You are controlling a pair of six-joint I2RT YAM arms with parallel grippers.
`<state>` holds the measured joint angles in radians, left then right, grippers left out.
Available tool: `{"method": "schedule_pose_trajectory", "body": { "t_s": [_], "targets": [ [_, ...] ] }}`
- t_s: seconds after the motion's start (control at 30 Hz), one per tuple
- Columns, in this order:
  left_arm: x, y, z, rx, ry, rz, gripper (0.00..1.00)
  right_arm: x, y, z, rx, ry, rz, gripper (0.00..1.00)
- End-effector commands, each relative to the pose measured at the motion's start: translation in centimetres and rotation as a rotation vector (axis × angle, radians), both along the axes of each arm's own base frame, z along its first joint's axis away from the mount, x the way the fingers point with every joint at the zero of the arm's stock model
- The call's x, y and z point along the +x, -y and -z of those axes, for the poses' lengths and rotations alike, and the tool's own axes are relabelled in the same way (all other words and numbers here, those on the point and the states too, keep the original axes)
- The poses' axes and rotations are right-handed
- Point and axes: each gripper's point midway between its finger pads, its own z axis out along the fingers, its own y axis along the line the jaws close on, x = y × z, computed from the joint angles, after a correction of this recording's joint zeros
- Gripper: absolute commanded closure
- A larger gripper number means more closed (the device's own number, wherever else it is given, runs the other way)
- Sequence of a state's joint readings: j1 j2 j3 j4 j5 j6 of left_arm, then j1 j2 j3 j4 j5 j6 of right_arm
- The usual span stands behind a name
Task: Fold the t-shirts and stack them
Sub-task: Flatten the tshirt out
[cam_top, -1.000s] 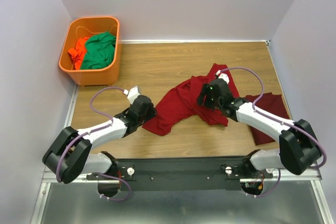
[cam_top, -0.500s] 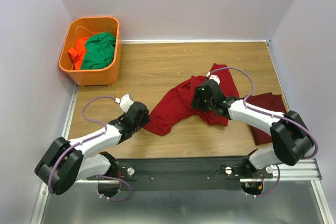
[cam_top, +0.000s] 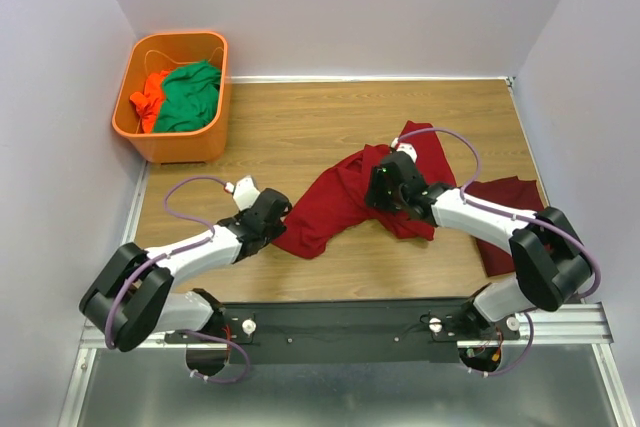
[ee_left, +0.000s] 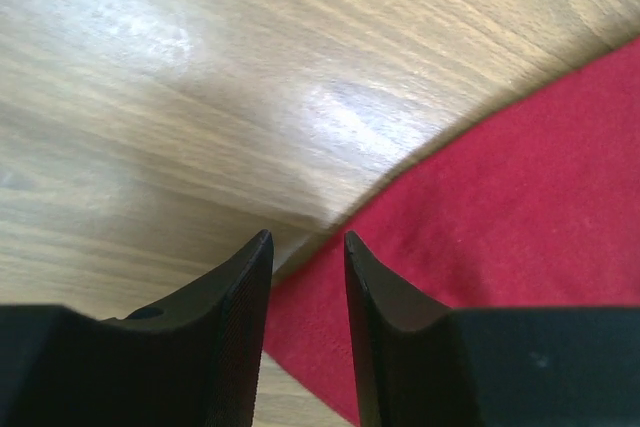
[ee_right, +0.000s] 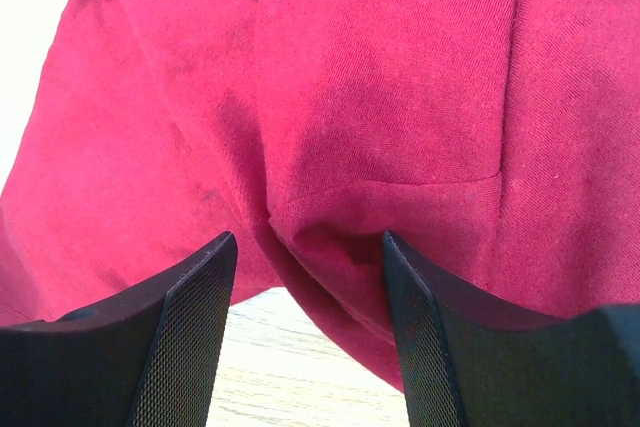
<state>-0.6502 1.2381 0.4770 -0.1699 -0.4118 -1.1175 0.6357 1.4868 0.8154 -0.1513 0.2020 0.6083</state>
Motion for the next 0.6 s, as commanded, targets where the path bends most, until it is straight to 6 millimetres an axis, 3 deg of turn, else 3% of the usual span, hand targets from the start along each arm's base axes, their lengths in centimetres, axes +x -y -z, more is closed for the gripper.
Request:
{"method": "schedule_pose_trajectory", "body": {
  "t_s": [0.0, 0.23, 0.43, 0.57],
  "targets": [
    [0.1, 0.1, 0.4, 0.067, -0.017, 0.033, 0.64, 0.9, -0.1, -0.7, -0.023, 0.033, 0.01, 0.36],
    [0.1, 1.5, 0.5, 0.067, -0.028, 0.101, 0.64, 1.8, -0.4, -1.8, -0.022, 0.058, 0.018, 0.37],
    [0.1, 3.2, 0.7, 0.027, -0.011, 0.203, 0.64, 1.9, -0.7, -1.3, -0.031, 0.046, 0.012, 0.48],
    [0.2, 3.6, 1.2, 0.042, -0.025, 0.229, 0.82, 2.0, -0.6, -1.1, -0.038, 0.042, 0.016, 0.55]
  ]
}}
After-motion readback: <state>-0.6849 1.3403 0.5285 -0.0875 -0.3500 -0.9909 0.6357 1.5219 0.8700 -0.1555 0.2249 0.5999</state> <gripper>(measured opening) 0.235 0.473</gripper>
